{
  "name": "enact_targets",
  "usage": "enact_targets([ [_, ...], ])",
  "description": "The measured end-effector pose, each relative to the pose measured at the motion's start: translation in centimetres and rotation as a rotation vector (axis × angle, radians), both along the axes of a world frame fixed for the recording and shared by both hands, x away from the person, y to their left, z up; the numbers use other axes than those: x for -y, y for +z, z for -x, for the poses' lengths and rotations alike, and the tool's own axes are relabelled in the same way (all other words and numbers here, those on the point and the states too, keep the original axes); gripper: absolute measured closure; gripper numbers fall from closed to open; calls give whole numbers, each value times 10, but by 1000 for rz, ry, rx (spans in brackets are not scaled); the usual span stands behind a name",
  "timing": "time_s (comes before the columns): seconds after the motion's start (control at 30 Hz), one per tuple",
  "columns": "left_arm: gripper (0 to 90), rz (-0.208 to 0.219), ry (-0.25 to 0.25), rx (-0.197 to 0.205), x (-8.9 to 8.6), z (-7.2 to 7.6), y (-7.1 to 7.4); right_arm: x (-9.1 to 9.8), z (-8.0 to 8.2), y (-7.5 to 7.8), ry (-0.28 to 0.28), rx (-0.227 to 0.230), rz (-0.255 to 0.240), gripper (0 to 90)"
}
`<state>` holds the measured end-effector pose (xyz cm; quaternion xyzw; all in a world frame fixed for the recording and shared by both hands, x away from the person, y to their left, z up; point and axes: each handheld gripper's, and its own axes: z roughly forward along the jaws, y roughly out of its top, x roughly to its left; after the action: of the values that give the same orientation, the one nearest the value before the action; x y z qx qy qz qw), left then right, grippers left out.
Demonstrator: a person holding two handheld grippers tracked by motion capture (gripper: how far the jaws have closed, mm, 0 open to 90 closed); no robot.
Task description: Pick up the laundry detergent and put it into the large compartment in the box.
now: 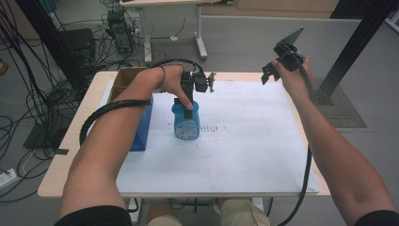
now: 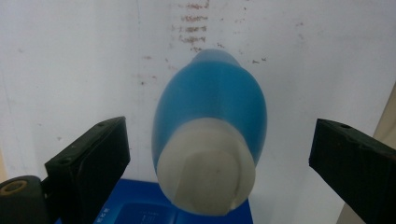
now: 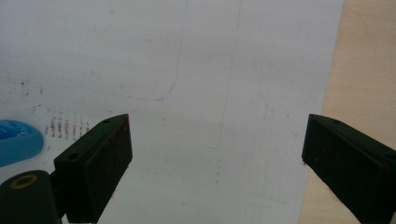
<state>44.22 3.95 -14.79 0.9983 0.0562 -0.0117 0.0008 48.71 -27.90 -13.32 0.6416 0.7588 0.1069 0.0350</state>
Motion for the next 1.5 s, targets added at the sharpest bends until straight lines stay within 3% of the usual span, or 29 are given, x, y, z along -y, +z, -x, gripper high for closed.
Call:
enact_targets([
  [0.73,46,-21,-4,-11,7,-4,-24,6,-3,-7,-11,-15,-5,86],
  [1.5,50,-4,-1,12,0,-4,-24,8,-4,-7,-13,-19,-15,85],
])
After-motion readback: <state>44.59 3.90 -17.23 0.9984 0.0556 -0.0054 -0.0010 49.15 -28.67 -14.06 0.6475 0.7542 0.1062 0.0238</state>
